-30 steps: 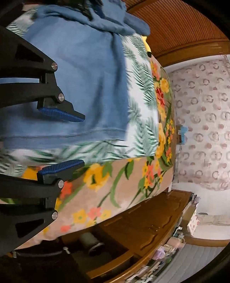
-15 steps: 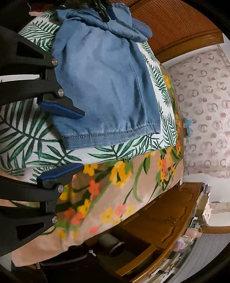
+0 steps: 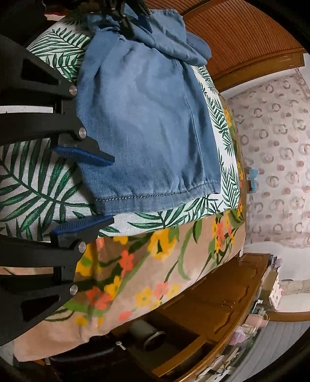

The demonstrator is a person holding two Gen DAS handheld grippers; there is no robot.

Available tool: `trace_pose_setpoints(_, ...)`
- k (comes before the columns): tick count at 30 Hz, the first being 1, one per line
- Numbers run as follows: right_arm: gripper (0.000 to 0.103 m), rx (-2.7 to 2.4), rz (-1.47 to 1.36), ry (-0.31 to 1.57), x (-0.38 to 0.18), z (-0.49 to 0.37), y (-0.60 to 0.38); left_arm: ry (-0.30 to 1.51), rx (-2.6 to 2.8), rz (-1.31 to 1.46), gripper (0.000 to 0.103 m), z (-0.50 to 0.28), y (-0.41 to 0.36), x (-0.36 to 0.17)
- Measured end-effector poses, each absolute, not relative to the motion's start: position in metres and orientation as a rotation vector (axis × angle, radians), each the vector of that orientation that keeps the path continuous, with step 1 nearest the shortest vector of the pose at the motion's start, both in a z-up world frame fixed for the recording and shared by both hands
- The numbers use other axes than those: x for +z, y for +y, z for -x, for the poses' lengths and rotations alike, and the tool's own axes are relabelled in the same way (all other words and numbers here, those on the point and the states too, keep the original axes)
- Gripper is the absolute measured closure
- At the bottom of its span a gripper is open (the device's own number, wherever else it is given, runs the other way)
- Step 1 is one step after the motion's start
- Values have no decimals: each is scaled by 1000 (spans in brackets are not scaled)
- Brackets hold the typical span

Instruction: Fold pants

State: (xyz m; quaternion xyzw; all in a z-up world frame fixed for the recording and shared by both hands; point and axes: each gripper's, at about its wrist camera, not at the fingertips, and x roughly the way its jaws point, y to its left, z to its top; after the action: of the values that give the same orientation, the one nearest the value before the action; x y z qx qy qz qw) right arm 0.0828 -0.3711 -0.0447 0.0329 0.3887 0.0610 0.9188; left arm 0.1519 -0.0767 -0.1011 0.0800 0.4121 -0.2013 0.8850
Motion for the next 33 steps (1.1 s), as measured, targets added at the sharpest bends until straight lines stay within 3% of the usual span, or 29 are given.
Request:
trace_pose_setpoints(3,84,150,-80,803,-44,-85,-372,856,-415,-173,24,-147,-77,-104)
trace_pose_setpoints(6,90,175,-68,804,-44,-85,-368,855,-414,-172,24,-144,-76,-105)
trace_pose_setpoints(11,92,209,-96,755,-27,-81,-370,856,-416,-162,24,-143,-74,-102)
trace_pose_setpoints(23,94,346,-47,488,72,-64,-332,872,-424,-157,24,-127,-68,-100)
trace_pose_setpoints(33,95,574,67,353,126,-57,-247,752,-308,-59,24,-95,4,-47)
